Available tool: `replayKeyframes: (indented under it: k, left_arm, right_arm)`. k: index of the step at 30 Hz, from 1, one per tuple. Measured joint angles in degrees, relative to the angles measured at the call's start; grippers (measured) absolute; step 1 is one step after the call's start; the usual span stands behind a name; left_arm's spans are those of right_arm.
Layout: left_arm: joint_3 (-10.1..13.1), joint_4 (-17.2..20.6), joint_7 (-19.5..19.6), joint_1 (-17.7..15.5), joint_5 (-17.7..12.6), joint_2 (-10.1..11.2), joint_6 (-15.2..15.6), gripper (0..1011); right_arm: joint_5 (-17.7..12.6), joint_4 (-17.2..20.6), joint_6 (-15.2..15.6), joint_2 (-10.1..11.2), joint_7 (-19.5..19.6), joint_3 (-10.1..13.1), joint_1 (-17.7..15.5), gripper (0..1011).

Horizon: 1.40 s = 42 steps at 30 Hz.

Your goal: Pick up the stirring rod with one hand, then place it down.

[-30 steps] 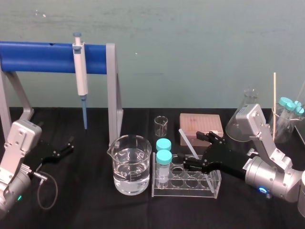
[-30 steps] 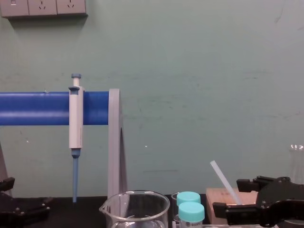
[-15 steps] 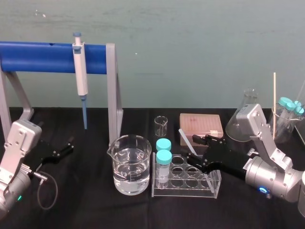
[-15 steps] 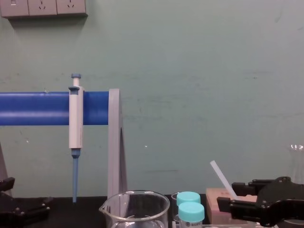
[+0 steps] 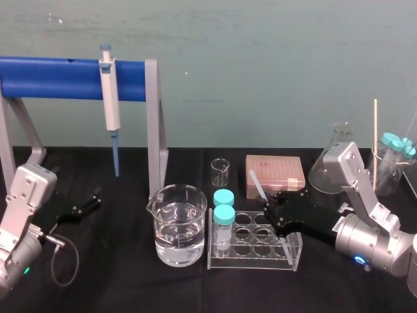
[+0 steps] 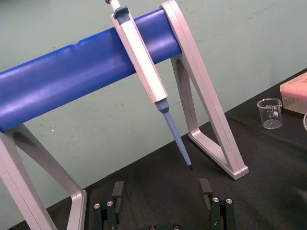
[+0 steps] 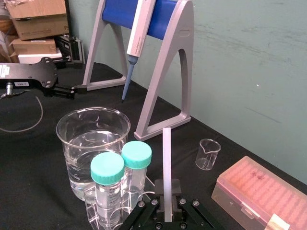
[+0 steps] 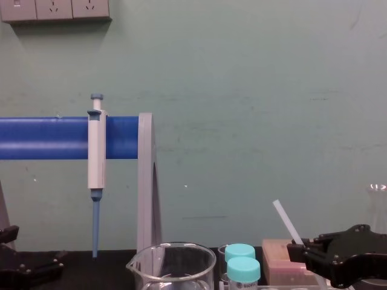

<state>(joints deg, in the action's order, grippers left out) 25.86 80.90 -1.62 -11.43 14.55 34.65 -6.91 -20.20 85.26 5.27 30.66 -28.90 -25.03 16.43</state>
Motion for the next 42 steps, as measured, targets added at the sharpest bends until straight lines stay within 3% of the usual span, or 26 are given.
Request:
replayKeyframes:
  k: [2, 11, 19, 27, 33, 42]
  left_arm:
    - [0.00, 0.00, 0.00, 0.00, 0.00, 0.00, 0.00, 1000]
    - [0.00, 0.00, 0.00, 0.00, 0.00, 0.00, 0.00, 1000]
    - [0.00, 0.00, 0.00, 0.00, 0.00, 0.00, 0.00, 1000]
    - [0.00, 0.00, 0.00, 0.00, 0.00, 0.00, 0.00, 1000]
    - [0.00, 0.00, 0.00, 0.00, 0.00, 0.00, 0.00, 1000]
    - [0.00, 0.00, 0.00, 0.00, 0.00, 0.00, 0.00, 1000]
  right_arm:
    - [-0.01, 0.00, 0.00, 0.00, 0.00, 0.00, 0.00, 73]
    - [-0.01, 0.00, -0.04, 0.00, 0.00, 0.02, -0.02, 69]
    - [-0.42, 0.33, -9.20, -1.27, 0.65, 2.82, -3.16, 69]
    - [-1.67, 0.68, -16.00, -2.76, 0.83, 5.96, -6.60, 69]
    - [-3.69, 0.85, -18.15, -3.73, -0.35, 7.52, -8.04, 69]
    - [-5.40, 3.35, -18.73, -3.80, -1.16, 9.65, -8.19, 68]
